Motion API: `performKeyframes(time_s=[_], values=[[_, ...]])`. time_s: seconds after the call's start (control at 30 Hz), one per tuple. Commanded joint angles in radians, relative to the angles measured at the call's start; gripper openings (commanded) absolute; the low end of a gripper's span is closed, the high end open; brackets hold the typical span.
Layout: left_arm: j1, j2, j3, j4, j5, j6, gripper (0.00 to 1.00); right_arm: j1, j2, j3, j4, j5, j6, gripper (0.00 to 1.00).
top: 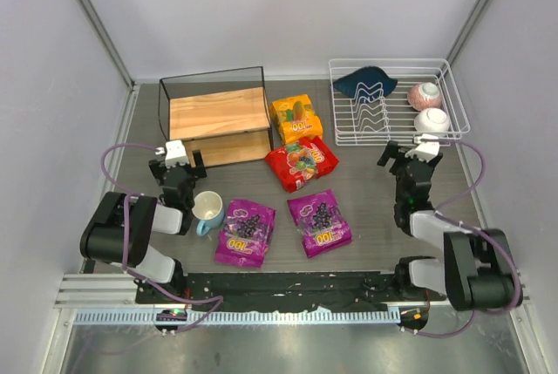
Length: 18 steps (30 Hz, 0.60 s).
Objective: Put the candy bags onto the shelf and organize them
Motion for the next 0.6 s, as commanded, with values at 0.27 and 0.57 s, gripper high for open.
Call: performKeyframes(time_s=[0.27, 0.57], values=[[0.011, -0.022, 0.020, 0.036, 0.017, -0.002, 1.00, 0.010, -0.175, 0.416, -0.896, 0.138, 0.258, 1.00], [0.017, -0.254, 0.262, -0.609, 0.229, 0.011, 1.00, 0.013, -0.220, 0.431, -0.996, 0.252, 0.344, 1.00]])
